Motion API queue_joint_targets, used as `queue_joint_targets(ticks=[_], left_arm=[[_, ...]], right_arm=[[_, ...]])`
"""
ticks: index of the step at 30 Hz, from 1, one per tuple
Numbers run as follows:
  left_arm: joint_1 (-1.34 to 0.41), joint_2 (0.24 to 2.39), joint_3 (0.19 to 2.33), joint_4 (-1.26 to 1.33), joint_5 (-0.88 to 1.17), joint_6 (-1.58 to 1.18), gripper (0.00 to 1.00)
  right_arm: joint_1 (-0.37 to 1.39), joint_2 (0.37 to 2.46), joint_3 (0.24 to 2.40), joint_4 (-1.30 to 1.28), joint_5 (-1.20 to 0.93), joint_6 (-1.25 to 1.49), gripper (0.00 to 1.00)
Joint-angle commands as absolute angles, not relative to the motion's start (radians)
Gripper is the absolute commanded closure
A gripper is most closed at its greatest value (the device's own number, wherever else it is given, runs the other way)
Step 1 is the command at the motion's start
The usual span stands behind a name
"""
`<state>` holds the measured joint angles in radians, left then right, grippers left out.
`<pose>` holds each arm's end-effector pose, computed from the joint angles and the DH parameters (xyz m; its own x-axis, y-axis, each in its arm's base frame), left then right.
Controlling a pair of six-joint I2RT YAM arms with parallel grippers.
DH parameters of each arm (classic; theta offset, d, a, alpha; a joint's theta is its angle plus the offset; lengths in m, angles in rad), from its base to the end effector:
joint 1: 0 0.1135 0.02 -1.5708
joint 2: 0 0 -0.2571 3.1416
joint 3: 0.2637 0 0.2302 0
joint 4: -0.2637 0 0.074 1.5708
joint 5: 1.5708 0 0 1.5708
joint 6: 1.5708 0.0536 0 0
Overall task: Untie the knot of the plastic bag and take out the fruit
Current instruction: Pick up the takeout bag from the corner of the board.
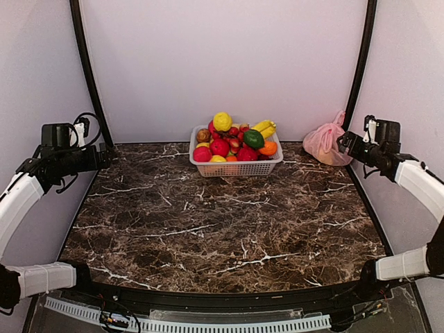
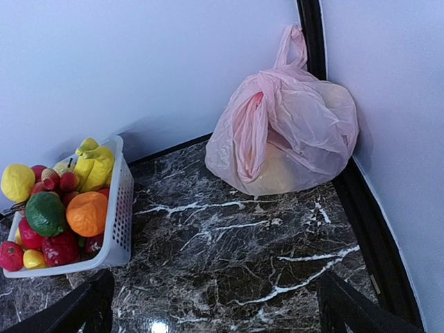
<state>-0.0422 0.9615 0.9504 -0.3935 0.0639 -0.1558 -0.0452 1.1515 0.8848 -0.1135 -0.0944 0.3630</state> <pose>0.2126 -0.0124 0.3317 -0.4042 -0.1379 -0.9042 0.0385 0.9851 -0.1675 0.2638 -0.0069 0.3004 -0.3616 0.3702 -0.8557 0.0920 0.9275 0.3624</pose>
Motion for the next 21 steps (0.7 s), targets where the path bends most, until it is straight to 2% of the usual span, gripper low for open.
queue_joint_targets(ticks=[1,5,13,21], left_arm=[[-0.042,0.95,0.922,-0.375,0.066,-0.118,0.01],[-0.043,0.976,0.923,-0.386,0.013,-0.09,0.01],[-0.043,0.998,0.91,-0.389,-0.013,-0.076,0.01],[-0.043,1.032,0.9,-0.377,-0.06,-0.061,0.01]], right_arm=[[-0.038,1.246,1.002,-0.225,0.046,0.337,0.02],[-0.048,1.348,1.102,-0.267,0.094,0.294,0.01],[-0.148,1.542,1.29,-0.282,-0.009,0.286,0.01],[-0.172,1.755,1.466,-0.296,-0.045,0.236,0.01]])
